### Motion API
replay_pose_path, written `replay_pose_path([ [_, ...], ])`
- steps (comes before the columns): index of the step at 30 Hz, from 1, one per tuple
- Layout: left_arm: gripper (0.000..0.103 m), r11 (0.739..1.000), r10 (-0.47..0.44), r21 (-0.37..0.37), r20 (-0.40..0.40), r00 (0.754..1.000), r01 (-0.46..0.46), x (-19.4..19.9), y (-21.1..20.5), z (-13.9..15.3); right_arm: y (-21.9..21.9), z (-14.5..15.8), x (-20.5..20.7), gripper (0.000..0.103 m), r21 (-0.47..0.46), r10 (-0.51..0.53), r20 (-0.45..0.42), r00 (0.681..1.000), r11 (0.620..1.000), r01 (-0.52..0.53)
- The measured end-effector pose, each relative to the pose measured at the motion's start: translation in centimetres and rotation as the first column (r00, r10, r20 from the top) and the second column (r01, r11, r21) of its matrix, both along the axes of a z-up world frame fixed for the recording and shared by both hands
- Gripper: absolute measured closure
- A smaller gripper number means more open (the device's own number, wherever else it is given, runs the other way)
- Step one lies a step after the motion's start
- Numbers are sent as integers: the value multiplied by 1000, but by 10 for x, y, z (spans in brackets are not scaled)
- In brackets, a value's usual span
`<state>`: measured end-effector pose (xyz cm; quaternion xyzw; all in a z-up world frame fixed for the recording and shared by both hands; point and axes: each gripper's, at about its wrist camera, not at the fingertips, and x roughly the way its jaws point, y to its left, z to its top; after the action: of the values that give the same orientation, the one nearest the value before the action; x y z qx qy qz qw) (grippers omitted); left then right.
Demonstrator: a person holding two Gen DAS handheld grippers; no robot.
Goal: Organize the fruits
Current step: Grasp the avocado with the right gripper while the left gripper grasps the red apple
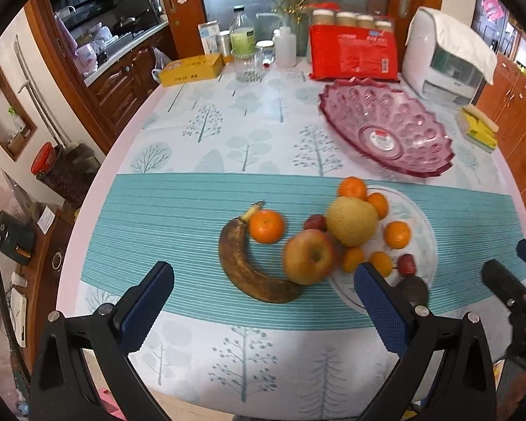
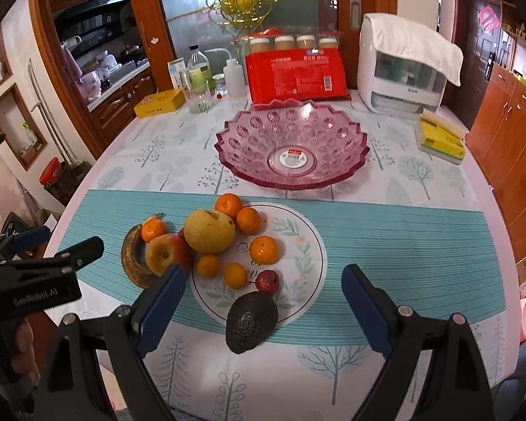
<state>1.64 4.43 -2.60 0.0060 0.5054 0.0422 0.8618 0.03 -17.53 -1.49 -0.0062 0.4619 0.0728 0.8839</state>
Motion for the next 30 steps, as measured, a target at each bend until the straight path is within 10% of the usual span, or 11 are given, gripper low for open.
replay_pose_path([
  [12,1,995,-92,-55,-189,978,83,39,7,-77,-3,-64,28,13,31,23,-208,978,999,-17],
  [30,8,983,-162,-120,-242,957,137,72,-12,-116,1,-137,35,26,89,-7,-466,885,994,55],
])
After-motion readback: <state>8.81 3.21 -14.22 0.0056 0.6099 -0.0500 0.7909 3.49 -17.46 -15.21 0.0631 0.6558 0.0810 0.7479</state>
